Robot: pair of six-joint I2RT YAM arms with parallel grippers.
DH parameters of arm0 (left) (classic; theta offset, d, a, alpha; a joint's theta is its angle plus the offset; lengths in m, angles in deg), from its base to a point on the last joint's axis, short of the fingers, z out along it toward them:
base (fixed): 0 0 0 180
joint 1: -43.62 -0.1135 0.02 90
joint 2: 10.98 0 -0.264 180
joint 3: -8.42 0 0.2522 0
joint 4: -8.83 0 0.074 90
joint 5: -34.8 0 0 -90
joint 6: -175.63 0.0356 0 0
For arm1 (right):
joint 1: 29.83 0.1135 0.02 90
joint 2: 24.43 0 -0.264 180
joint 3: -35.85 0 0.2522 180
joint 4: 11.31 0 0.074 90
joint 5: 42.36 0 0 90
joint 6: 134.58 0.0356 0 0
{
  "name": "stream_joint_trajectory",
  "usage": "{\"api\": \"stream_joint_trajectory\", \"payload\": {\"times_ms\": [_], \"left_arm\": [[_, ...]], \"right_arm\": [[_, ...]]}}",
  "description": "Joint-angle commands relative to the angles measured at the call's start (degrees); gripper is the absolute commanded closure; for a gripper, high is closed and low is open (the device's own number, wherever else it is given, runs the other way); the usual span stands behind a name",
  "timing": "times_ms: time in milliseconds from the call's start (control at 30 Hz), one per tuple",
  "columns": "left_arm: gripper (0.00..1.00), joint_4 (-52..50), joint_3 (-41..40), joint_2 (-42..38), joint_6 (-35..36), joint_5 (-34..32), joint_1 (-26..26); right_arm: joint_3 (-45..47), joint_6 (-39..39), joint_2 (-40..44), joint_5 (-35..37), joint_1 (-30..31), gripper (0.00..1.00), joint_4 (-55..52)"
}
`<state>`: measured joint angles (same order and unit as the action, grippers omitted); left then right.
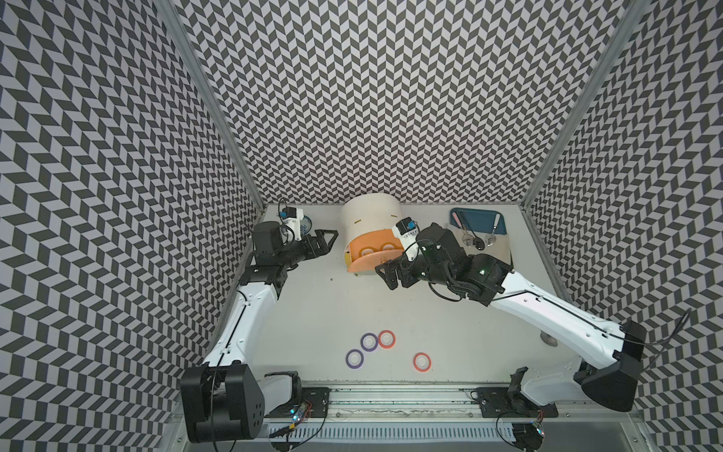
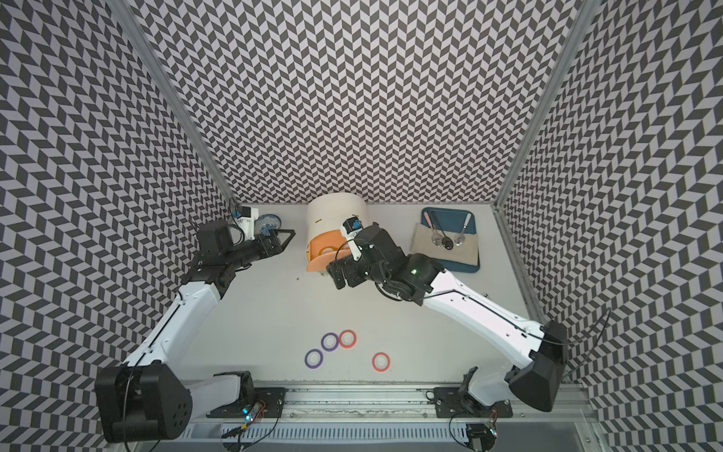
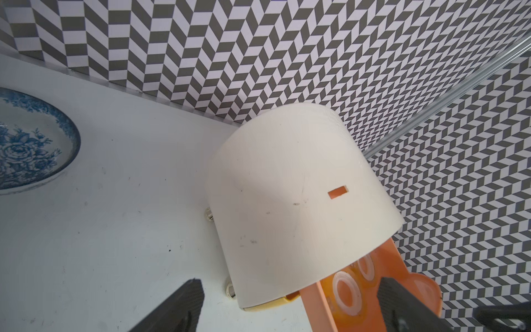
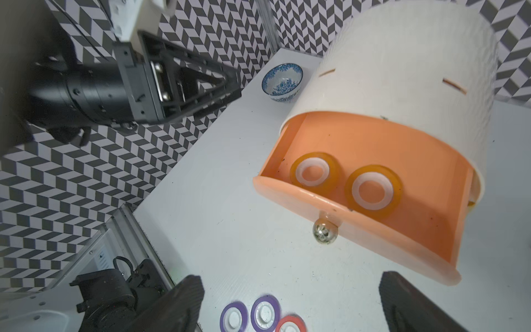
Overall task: Place the transparent tape into the drawer according to color
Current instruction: Close the drawer in the storage box.
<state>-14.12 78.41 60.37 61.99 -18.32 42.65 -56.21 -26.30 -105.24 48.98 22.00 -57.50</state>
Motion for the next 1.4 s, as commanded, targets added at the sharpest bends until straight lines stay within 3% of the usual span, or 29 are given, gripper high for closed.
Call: {"api": "stream_joint_trajectory", "payload": {"times_ms": [0, 300, 500, 900, 1367], "left_arm": [[0.00, -2.3, 4.5, 3.1, 0.8, -1.7, 3.1], [0.05, -5.0, 11.1, 10.2, 2.4, -5.8, 8.6], [0.12, -4.3, 11.6, 12.2, 1.9, -6.9, 9.5], [0.17, -4.4, 11.4, 14.1, 2.7, -7.0, 9.8], [0.22, -4.8, 12.0, 15.1, 3.5, -6.7, 9.8]], "right_arm": [[4.2, 3.9, 2.2, -1.2, -0.2, 0.00, 9.0], [11.7, 7.8, 3.4, 1.9, -0.2, 0.00, 17.4], [14.6, 8.7, 3.7, 4.4, -0.2, 0.07, 22.0], [14.3, 9.0, 0.0, 7.2, -0.2, 0.16, 26.0], [12.0, 7.8, -4.1, 10.7, -0.2, 0.34, 29.0]]}}
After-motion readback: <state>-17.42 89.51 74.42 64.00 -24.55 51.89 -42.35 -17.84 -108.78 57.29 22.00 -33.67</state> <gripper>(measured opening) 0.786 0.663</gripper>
